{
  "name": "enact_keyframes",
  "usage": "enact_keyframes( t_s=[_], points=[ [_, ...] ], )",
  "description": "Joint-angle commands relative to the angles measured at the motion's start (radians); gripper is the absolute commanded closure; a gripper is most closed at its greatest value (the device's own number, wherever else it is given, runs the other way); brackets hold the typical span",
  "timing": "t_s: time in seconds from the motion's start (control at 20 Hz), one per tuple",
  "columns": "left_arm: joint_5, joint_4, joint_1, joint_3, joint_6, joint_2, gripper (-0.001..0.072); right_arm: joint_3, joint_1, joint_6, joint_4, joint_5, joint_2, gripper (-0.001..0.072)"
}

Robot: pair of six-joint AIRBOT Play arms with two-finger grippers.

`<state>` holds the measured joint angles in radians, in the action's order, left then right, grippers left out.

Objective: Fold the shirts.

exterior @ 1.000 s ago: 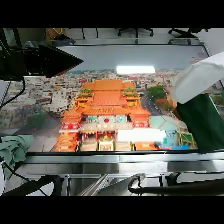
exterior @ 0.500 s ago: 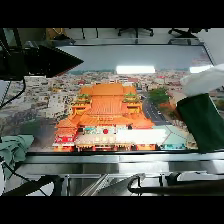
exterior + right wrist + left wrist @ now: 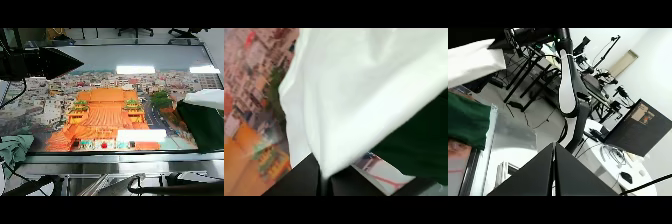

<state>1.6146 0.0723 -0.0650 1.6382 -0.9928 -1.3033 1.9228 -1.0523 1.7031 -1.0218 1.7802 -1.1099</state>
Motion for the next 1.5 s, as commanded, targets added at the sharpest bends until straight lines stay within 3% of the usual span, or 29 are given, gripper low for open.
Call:
enact_keyframes(
  t_s=[0.0,0.3,0.35,0.4,0.45,0.6,0.65,0.75,0.85,1.1,1.45],
  points=[
    [0.014,0.0,-0.001,0.0,0.009,0.0,0.0693,-0.07,-0.006,0.04,-0.173,0.062,0.042,0.0701],
    [0.035,-0.001,-0.001,0.0,0.024,0.0,0.0693,-0.409,-0.006,0.039,-0.376,0.061,0.133,0.069],
    [0.032,-0.001,-0.001,0.0,0.024,0.0,0.0693,-0.455,-0.006,0.029,-0.416,0.061,0.134,0.0553],
    [0.032,0.0,-0.001,0.0,0.024,0.0,0.0693,-0.479,-0.006,0.012,-0.434,0.06,0.129,0.0307],
    [0.035,0.0,-0.001,0.0,0.024,0.0,0.0693,-0.48,-0.006,0.01,-0.433,0.06,0.115,0.0194],
    [0.036,-0.001,-0.001,0.0,0.023,0.0,0.0692,-0.456,-0.006,0.014,-0.35,0.042,0.09,0.0232],
    [0.036,-0.003,-0.001,-0.001,0.023,0.0,0.0693,-0.454,-0.006,0.013,-0.257,0.013,0.086,0.0322],
    [0.035,-0.03,-0.001,0.0,0.024,0.0,0.0693,-0.457,0.015,-0.027,-0.052,-0.063,0.078,0.0576],
    [0.032,-0.108,-0.001,-0.001,0.023,0.0,0.0694,-0.457,0.116,-0.093,0.024,-0.145,0.075,0.07],
    [0.002,-0.267,-0.001,-0.048,-0.024,0.02,0.0694,-0.568,0.457,-0.19,0.018,-0.317,0.121,0.07],
    [-0.204,-0.486,-0.001,-0.608,-0.022,0.261,0.0694,-1.017,0.863,-0.238,0.005,-0.558,0.333,0.0701]
  ],
)
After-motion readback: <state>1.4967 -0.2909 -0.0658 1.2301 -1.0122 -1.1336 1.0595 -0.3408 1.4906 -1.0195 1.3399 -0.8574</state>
